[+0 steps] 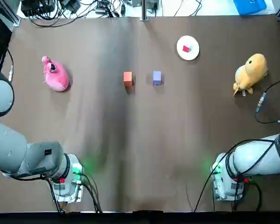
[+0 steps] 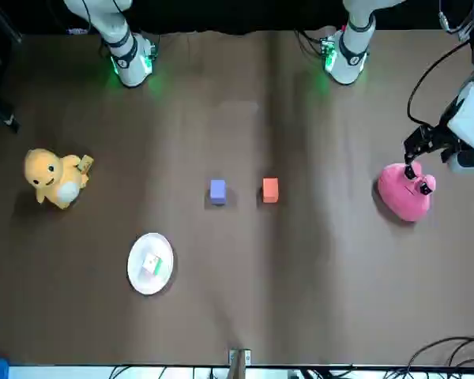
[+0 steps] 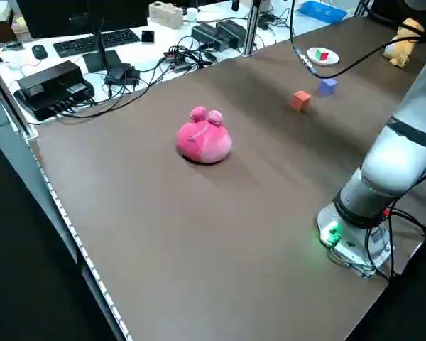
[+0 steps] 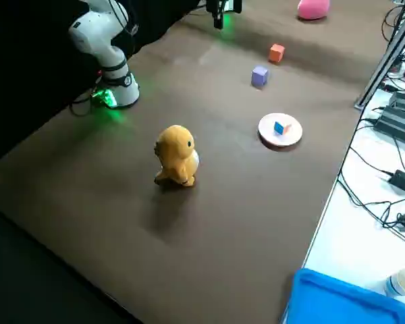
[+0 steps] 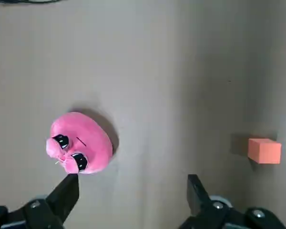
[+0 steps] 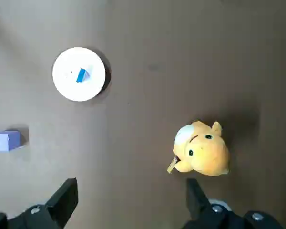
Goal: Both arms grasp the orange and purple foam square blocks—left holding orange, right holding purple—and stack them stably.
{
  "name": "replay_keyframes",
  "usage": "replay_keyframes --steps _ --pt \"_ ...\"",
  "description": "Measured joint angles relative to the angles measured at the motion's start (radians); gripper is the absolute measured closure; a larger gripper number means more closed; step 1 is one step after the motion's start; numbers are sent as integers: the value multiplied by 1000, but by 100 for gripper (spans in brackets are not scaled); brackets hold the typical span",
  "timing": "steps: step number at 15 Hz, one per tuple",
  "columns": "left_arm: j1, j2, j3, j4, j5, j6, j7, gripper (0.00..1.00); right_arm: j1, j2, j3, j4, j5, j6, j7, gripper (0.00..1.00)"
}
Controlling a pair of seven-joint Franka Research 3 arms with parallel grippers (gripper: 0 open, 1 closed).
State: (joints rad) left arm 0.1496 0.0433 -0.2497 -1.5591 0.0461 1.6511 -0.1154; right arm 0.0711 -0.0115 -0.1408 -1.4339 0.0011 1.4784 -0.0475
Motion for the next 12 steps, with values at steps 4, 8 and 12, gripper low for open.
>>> replay_keyframes --steps 4,8,12 --pt "-2 4 -1 0 -1 -2 -2 0 0 0 0 0 1 0 0 0" --pt "-4 29 -1 15 -36 -3 0 0 0 0 0 0 1 0 0 0" --pt "-29 81 -11 41 -56 -48 2 0 1 0 2 0 1 0 0 0"
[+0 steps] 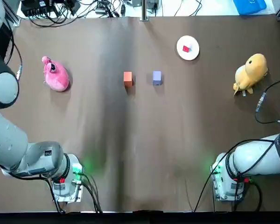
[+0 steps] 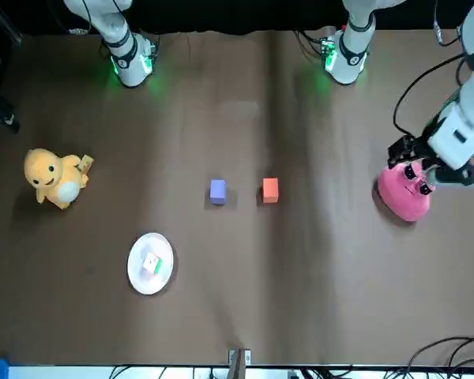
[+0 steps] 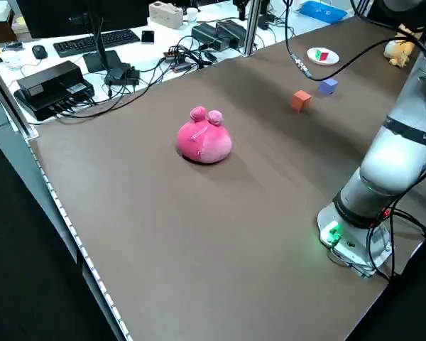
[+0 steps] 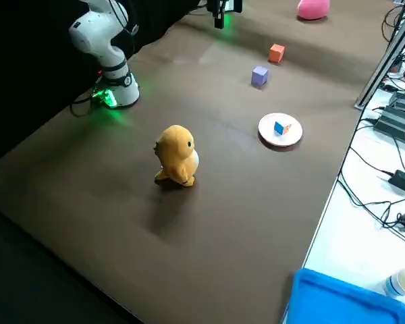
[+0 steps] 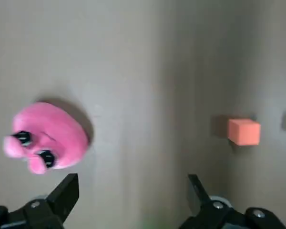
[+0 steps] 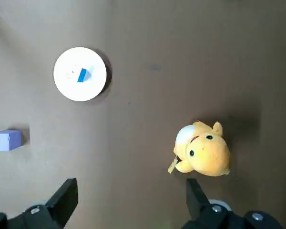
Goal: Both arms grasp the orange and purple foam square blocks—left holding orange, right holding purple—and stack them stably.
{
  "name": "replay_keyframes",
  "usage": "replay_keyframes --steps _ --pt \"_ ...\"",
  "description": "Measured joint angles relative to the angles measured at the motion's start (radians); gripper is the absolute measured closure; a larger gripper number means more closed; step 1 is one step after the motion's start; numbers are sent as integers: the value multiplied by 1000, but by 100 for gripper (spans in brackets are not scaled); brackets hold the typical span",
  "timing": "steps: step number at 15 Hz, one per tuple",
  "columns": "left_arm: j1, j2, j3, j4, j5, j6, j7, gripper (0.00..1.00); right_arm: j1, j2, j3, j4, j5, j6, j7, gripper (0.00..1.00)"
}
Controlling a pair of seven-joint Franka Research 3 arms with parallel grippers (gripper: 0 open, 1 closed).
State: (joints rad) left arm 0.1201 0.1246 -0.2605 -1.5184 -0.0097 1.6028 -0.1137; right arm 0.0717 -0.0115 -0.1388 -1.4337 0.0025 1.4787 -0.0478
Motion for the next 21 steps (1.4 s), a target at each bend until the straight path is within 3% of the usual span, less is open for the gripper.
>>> replay_keyframes --steps 1,3,7,10,14,21 --pt "-8 28 -6 14 -26 -17 5 0 0 0 1 0 0 0 0 0" --pt "-9 91 -14 42 -169 -25 157 0 0 0 1 0 0 0 0 0" --pt "1 135 -12 52 -253 -37 433 0 0 0 1 0 0 0 0 0" --pt "5 213 -12 51 -372 -39 638 0 0 0 1 0 0 1 -1 0" --pt "14 324 -11 54 -506 -21 981 0 8 1 7 -2 12 0 -2 0" --pt "28 432 -10 40 -711 -14 1605 0 59 64 12 -4 99 1 -2 0"
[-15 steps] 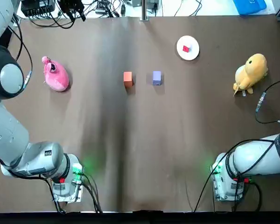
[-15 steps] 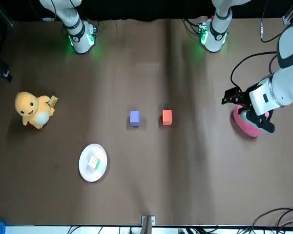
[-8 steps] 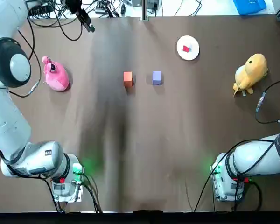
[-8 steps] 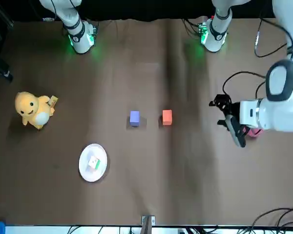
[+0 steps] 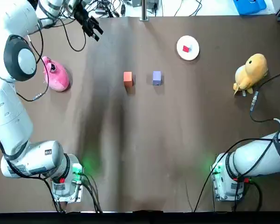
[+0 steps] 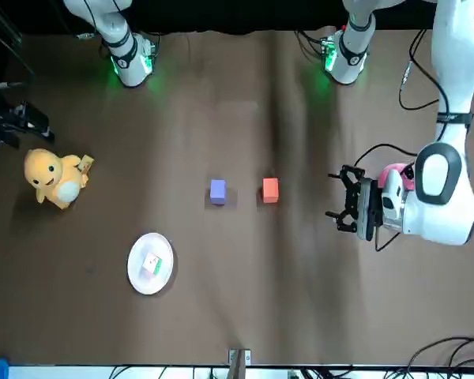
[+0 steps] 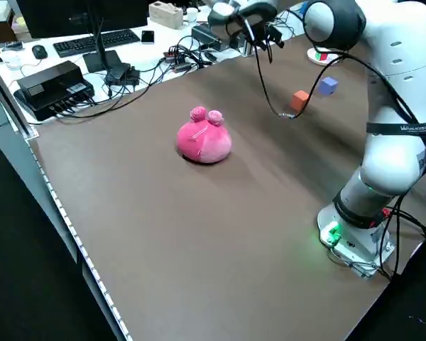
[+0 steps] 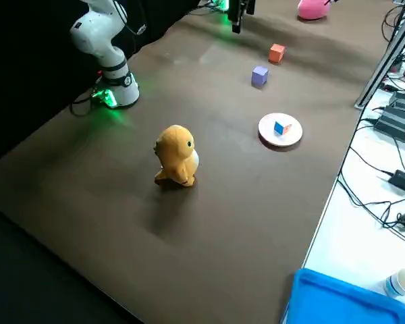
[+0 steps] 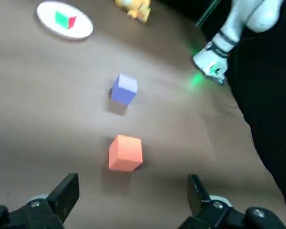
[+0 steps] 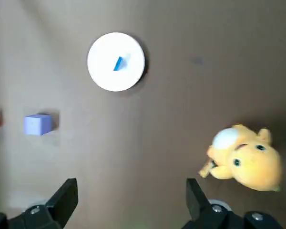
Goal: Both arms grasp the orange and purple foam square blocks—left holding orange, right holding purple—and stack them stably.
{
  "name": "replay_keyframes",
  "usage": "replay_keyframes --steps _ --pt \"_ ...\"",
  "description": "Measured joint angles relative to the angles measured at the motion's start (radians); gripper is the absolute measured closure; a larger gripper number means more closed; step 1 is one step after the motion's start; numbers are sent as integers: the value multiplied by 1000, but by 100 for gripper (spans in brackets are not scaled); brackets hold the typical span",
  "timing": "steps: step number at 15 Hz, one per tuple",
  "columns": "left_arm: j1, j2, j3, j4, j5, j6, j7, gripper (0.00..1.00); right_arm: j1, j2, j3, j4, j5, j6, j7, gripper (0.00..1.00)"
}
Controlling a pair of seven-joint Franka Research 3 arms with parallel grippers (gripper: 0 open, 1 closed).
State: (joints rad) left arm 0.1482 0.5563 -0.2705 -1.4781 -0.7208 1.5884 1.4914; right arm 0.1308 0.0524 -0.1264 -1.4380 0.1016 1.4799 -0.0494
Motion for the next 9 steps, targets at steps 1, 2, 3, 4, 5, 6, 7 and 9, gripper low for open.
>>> replay_keyframes --steps 1,2,3,4,5,6,7,9 --pt "10 20 0 -14 -25 0 71 0 -1 11 -1 0 38 1 0 0" --pt "28 62 0 -46 -63 0 229 0 -8 34 -3 0 123 5 -3 0" --pt "34 85 0 -59 -84 0 307 0 -10 45 -4 0 146 5 -17 0" --pt "40 109 0 -70 -106 0 387 0 -10 53 -4 0 160 7 -48 0" --pt "45 134 0 -83 -131 0 469 0 -9 59 -3 0 168 9 -95 0" --pt "49 157 0 -97 -162 0 550 0 -6 65 -2 0 172 10 -153 0" --pt "49 178 0 -114 -194 0 621 0 -3 72 -1 0 174 11 -218 0" --pt "46 213 -1 -149 -256 6 713 0 4 90 0 0 177 24 -366 0"
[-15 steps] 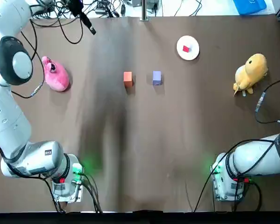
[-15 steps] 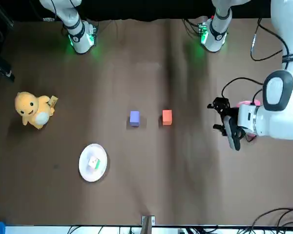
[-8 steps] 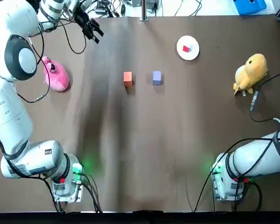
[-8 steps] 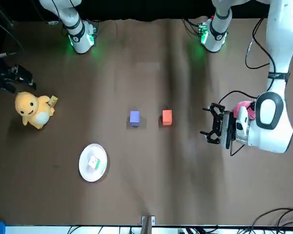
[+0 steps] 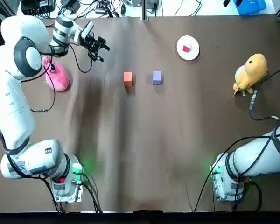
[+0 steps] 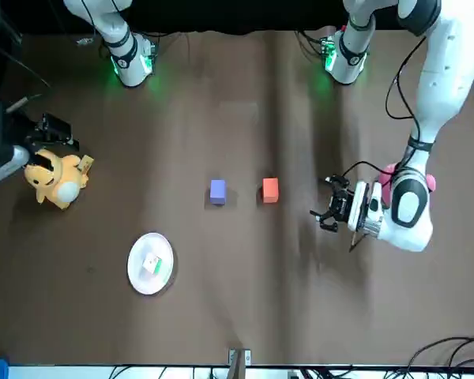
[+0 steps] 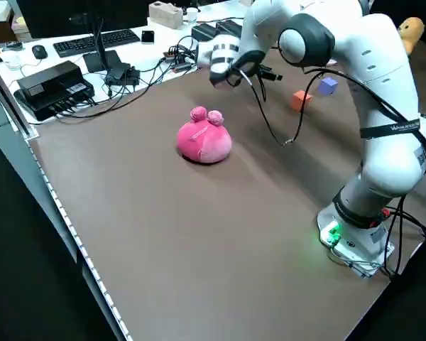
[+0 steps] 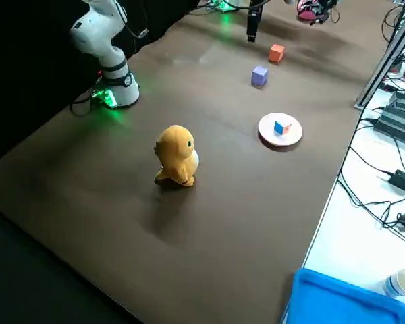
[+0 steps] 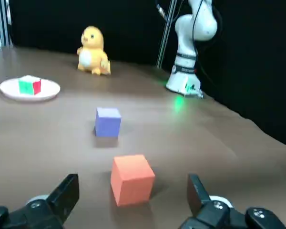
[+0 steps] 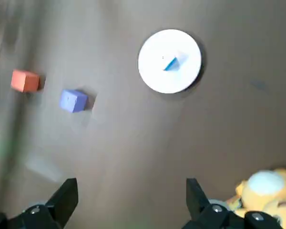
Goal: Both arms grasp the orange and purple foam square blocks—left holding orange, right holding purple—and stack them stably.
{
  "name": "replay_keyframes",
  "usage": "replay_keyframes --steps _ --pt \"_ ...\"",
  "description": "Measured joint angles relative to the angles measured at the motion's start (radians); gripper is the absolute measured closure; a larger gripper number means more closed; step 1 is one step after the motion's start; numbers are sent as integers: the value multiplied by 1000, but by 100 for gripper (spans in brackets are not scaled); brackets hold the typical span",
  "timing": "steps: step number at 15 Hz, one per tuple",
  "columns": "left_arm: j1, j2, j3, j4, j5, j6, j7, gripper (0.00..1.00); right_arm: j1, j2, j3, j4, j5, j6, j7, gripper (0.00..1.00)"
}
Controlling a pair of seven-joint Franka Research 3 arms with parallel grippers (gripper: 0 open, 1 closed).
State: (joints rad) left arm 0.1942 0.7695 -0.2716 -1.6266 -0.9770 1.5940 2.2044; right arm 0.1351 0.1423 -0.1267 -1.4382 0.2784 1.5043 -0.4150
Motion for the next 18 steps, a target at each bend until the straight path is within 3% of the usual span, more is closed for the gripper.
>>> replay_keyframes --steps 5,8,10,15,18 --pt "-13 22 -3 -137 -161 127 108 0 21 44 1 0 88 56 -224 0" --pt "-21 21 -5 -194 -200 173 176 0 47 75 2 0 156 62 -305 0" --pt "-23 21 -6 -226 -219 180 212 0 57 97 3 0 225 64 -484 0" --pt "-68 51 -16 -281 -306 296 360 0 82 153 3 -1 340 65 -865 0" --pt "-93 81 -18 -282 -363 325 434 0 108 193 3 -4 405 70 -992 0"
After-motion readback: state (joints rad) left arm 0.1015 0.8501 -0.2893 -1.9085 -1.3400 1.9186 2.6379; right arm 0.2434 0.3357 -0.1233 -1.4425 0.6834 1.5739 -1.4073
